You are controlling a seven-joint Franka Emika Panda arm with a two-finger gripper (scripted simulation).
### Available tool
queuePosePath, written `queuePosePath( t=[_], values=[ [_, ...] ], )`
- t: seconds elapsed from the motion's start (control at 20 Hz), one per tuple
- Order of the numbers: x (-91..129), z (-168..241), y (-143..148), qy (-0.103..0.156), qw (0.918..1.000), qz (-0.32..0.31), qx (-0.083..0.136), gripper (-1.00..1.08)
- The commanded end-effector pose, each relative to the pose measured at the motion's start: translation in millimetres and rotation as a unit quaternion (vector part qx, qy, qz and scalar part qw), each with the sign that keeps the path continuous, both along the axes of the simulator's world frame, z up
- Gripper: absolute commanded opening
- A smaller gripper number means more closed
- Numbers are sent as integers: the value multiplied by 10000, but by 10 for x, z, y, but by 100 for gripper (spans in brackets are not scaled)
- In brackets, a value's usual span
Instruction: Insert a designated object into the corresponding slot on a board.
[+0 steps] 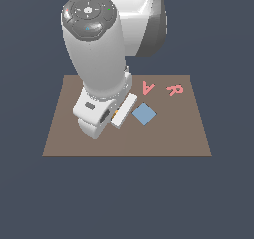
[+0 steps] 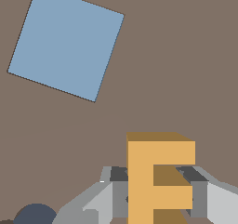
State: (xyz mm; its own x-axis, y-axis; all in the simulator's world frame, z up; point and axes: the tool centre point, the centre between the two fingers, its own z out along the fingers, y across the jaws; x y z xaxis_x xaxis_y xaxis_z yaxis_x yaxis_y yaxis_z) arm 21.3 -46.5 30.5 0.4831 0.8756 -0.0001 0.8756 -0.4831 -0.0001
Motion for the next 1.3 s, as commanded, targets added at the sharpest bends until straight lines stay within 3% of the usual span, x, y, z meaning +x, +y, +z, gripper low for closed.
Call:
queuePosePath(
  t=[0.0,0.35,0.65,0.9,1.25],
  values=[
    [-26,5,-27,-2,9999,173,-1,-100],
    [-125,19,-140,-2,9959,902,-1,-100],
    [-219,35,-293,-2,9844,1761,-1,-100],
    [-283,51,-463,-2,9656,2600,-2,-100],
    [-317,71,-692,-1,9316,3635,-2,-100]
  ],
)
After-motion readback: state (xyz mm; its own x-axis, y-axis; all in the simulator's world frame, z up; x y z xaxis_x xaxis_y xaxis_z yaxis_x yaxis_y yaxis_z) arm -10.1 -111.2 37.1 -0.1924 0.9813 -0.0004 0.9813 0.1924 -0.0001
